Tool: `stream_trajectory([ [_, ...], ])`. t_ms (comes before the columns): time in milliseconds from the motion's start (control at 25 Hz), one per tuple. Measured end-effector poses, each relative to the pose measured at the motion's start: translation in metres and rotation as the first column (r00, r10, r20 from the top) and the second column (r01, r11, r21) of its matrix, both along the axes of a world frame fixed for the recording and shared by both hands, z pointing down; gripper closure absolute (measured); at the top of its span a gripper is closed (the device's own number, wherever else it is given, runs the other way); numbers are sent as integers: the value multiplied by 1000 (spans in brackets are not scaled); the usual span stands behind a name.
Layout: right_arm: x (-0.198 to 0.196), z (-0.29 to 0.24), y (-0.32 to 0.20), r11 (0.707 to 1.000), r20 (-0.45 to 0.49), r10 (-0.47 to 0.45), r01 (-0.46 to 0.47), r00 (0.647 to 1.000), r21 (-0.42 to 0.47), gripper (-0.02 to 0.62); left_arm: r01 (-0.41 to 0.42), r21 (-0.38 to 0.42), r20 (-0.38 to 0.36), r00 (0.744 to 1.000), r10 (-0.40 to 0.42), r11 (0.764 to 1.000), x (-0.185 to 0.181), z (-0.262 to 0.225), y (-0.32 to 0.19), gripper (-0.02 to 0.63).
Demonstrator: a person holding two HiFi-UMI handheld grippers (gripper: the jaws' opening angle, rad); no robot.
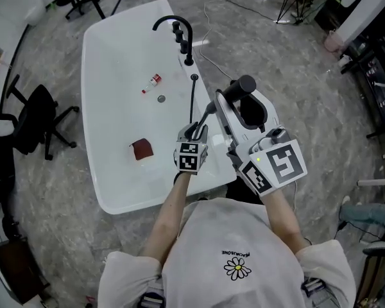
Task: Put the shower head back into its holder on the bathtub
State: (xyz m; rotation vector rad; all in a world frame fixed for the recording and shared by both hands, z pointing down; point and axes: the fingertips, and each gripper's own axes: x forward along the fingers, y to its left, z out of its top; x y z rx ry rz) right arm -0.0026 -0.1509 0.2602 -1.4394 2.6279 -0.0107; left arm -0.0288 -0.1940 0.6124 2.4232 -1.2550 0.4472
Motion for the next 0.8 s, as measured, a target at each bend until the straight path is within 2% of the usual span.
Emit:
stream_trajectory([
  [200, 19, -8, -30, 999, 35, -48, 48, 998, -17, 454, 54, -66, 17, 998, -53, 996, 1, 36, -37, 488],
  [320, 35, -13, -49, 998, 24, -59, 59, 998, -18, 454, 55, -77, 35, 998, -52, 996, 10, 49, -54, 489],
  [520, 55, -14, -84, 997, 39, -63, 65, 997, -36, 454, 74, -141, 64, 996, -66, 987, 18, 79, -71, 489],
  [600, 60, -14, -96, 997, 41, -68, 69, 997, -42, 454, 73, -151, 74, 995, -63, 986, 22, 84, -77, 525],
  [800, 63, -8, -118, 993, 39, -90, 93, 995, -74, 454, 107, -176, 81, 992, -93, 979, 22, 87, -87, 539],
])
